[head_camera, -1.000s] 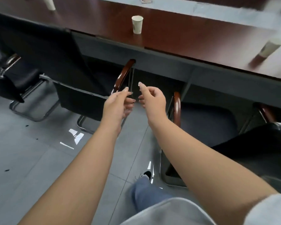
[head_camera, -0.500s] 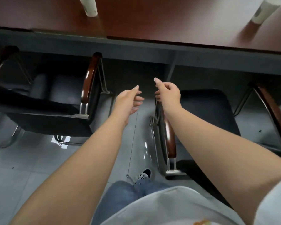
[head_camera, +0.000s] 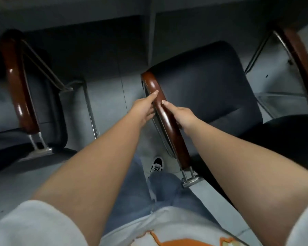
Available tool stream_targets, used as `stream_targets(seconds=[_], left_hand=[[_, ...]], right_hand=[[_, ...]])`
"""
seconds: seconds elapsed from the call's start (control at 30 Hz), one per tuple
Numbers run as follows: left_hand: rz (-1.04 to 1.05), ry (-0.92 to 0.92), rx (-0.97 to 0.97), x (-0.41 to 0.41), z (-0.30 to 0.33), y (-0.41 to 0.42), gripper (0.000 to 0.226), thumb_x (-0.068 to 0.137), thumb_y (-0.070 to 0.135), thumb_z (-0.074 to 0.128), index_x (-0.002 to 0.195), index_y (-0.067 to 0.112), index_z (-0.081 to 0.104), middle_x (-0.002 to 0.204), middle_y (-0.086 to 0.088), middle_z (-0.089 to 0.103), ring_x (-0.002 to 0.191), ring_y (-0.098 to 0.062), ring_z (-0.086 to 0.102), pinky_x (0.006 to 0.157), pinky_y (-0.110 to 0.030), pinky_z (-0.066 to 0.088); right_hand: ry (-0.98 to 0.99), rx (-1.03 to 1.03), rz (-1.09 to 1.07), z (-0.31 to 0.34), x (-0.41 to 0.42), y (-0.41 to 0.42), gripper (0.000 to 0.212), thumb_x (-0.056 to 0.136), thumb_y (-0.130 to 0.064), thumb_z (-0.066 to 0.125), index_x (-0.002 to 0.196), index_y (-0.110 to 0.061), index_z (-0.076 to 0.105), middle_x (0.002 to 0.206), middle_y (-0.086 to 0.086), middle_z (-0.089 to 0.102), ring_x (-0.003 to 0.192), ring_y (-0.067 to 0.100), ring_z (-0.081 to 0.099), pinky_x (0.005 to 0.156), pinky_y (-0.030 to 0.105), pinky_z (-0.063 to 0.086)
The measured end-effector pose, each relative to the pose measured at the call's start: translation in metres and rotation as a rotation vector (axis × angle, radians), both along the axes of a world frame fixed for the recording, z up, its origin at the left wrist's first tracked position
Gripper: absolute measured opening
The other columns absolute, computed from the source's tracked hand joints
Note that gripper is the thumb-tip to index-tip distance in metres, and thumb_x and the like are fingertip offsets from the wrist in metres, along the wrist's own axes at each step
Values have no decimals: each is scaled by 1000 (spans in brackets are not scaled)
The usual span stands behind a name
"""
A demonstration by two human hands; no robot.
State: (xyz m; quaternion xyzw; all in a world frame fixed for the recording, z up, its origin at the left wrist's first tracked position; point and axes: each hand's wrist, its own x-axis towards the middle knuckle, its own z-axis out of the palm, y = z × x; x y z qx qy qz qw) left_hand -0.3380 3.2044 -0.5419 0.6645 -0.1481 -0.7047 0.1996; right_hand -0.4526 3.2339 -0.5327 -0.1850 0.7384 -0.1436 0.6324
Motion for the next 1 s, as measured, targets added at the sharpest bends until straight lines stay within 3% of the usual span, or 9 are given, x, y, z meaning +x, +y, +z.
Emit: stream_targets(seconds=[0.07, 0.2, 0.33, 0.43, 0.53, 0.6, 0.77, 0.87, 1.0], left_hand=[[5, 57, 37, 1, -11, -6, 21, 88, 32, 62, 87, 12, 58, 89, -4, 66, 85, -16, 64, 91, -29, 49], [-41, 100, 73, 6, -22, -19, 19, 88, 28, 63, 89, 9, 58, 84, -8, 68, 77, -16, 66, 75, -28, 54], [-68, 124, 134, 7, -23, -29, 17, 87, 27, 63, 88, 11, 57, 87, -10, 67, 77, -18, 65, 67, -25, 53], [-118, 144, 140, 6, -17, -54, 21, 86, 27, 64, 95, 9, 57, 95, -13, 68, 80, -19, 66, 65, -25, 54], [-171, 152, 130, 5, -10, -85, 19, 86, 28, 65, 90, 10, 59, 94, -12, 68, 80, -19, 66, 67, -26, 54], [-203, 138, 131, 10, -8, -102, 19, 86, 29, 65, 88, 11, 59, 95, -12, 68, 79, -18, 66, 65, -26, 53], [-197, 82, 159, 38, -24, -124, 33, 87, 28, 63, 109, 4, 57, 107, -17, 65, 80, -20, 64, 77, -31, 50], [-173, 95, 167, 49, -30, -126, 43, 86, 28, 64, 119, 3, 54, 114, -17, 64, 89, -23, 65, 81, -31, 50], [-171, 61, 159, 49, -24, -125, 42, 88, 35, 61, 117, 6, 55, 110, -11, 65, 94, -20, 62, 89, -29, 49]], right_hand=[[-22, 84, -54, -5, 4, 2, 55, 80, -52, 65, 109, -6, 63, 88, 7, 66, 78, 20, 63, 71, 27, 52], [-10, 129, -190, -9, 9, -7, 59, 77, -48, 70, 114, -3, 62, 84, 9, 66, 69, 19, 62, 58, 24, 50], [26, 184, -197, -1, 9, -15, 51, 78, -51, 68, 104, -6, 67, 71, 6, 63, 62, 19, 59, 58, 25, 48], [44, 200, -215, 8, 9, -35, 51, 78, -53, 66, 106, -10, 67, 78, 9, 66, 67, 21, 61, 64, 28, 50], [55, 206, -276, 13, 13, -59, 61, 76, -57, 66, 115, -11, 64, 100, 13, 68, 83, 26, 65, 76, 33, 52], [50, 205, -301, 13, 21, -73, 63, 75, -58, 66, 117, -11, 63, 104, 13, 67, 88, 27, 64, 81, 35, 52], [58, 187, -359, -5, 56, -90, 51, 78, -53, 66, 106, -11, 67, 73, 6, 63, 66, 20, 60, 70, 28, 48], [57, 176, -380, -12, 68, -94, 54, 77, -54, 67, 108, -9, 67, 74, 6, 64, 66, 20, 60, 71, 28, 49], [103, 127, -392, -11, 73, -90, 50, 83, -48, 63, 114, -9, 63, 80, 4, 62, 67, 16, 57, 71, 25, 46]])
